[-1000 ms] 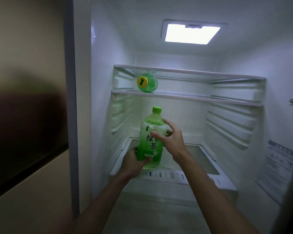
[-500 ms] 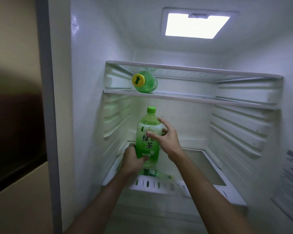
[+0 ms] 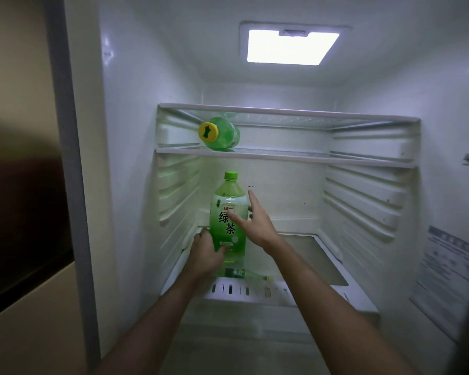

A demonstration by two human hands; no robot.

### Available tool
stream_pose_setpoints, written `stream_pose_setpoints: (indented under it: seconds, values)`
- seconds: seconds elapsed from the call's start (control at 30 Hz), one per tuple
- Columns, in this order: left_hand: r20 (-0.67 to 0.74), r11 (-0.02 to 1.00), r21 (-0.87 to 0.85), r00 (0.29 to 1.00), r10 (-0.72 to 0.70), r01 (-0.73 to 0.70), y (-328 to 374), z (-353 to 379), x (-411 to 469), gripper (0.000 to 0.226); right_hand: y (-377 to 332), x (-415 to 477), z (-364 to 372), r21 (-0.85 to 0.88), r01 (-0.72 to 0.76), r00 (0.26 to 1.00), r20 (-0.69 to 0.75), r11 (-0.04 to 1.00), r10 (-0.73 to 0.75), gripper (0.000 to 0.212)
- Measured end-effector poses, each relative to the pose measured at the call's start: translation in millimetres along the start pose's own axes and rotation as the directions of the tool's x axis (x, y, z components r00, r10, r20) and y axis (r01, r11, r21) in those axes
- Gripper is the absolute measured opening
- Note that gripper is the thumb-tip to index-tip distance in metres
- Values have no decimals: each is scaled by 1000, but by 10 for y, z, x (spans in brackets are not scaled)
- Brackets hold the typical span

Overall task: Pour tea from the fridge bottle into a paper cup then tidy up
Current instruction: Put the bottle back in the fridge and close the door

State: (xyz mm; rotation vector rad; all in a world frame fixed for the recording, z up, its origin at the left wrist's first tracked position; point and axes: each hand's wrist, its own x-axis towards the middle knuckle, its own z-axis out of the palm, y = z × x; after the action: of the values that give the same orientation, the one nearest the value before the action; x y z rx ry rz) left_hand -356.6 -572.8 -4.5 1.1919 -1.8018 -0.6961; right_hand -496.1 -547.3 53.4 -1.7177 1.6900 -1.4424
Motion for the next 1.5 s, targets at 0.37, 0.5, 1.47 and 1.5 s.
stream_pose_setpoints:
  seconds: [0.37,0.5,1.47,1.5]
  values:
    - [157,785,588,980,124,-194,336,-421,-536,43,-159,-834,-205,-800,-116,958,68,589,280,56]
    - [209,769,596,969,129,-231,318,-543,-845,46,-377,-1224,-190,-839,-137,940,58,527,336,55]
    - [217,662,709,969,121,-241,668,-1279,-2450,50,-1196,-2938,-235,-861,-115,959,34,495,282,51]
    - [211,663,711,970,118,-236,690,-1277,-2516,50,-1206,-3000,-258,-865,-105,962,37,491,271,52]
